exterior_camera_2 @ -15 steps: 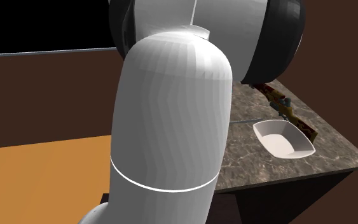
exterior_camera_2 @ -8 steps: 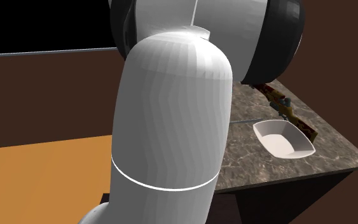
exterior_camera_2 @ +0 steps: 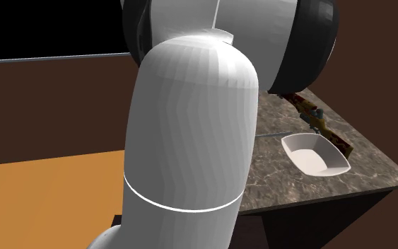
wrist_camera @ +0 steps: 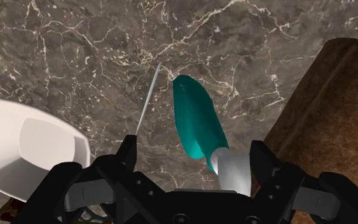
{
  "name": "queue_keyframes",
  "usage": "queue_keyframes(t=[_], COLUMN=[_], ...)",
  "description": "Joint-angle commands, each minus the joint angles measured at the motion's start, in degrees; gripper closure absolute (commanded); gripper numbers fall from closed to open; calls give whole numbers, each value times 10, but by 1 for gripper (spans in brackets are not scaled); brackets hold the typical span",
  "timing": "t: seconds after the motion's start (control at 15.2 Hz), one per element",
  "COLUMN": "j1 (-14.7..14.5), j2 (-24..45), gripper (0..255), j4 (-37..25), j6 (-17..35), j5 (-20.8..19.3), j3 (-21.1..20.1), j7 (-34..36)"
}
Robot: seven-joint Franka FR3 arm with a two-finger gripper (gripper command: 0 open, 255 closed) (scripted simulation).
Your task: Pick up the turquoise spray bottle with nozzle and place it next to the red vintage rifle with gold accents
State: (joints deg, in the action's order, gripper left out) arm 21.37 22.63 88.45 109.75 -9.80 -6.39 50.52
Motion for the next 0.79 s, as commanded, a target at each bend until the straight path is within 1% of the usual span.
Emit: queue_keyframes(t=[0.0, 0.2, 0.73], j1=[-1, -5, -5], j2=[-3, -8, -8], gripper=[0, 0, 0], j4=[-14, -60, -60], j6=[-18, -69, -69], j5=[1, 3, 3], j3=[-1, -3, -3], j7=[-1, -4, -4])
